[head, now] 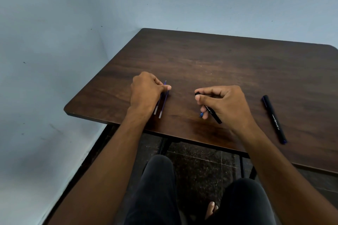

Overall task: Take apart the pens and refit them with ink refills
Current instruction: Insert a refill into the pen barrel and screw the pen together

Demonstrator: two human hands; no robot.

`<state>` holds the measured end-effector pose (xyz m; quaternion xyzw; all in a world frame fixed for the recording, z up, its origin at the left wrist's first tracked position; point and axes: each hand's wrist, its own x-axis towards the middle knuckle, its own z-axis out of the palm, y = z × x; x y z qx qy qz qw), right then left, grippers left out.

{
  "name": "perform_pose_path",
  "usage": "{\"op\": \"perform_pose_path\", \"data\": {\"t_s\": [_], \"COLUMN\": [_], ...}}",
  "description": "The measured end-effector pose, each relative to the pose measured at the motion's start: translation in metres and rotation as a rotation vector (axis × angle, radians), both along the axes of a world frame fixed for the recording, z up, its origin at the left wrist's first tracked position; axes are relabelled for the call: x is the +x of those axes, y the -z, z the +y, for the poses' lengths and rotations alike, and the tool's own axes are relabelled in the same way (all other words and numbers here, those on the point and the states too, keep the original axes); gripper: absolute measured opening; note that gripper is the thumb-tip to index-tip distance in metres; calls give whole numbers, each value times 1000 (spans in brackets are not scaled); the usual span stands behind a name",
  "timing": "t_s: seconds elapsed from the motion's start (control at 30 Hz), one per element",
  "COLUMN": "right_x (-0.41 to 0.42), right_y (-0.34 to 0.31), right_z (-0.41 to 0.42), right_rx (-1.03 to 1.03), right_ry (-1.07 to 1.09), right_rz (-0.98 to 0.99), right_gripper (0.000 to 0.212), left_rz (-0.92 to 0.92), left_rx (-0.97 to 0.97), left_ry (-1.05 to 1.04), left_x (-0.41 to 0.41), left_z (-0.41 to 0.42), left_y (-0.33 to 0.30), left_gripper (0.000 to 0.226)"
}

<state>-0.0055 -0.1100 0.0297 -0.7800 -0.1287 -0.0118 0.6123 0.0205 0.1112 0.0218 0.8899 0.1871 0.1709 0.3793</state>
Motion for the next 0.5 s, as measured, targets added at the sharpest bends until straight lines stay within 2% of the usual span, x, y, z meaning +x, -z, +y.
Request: {"op": "perform_pose_path", "data": {"t_s": [0.5], "right_x": [6], "right_y": [9], "right_z": [-5], "right_rx": [31], "right_ry": [29], "right_rz": [14], "right_gripper": [10], "left_rz": [24], "left_rx": [13], "left_ry": [39], "left_x": [2], "left_z": [1], "left_y": [2], "left_gripper": [32]}}
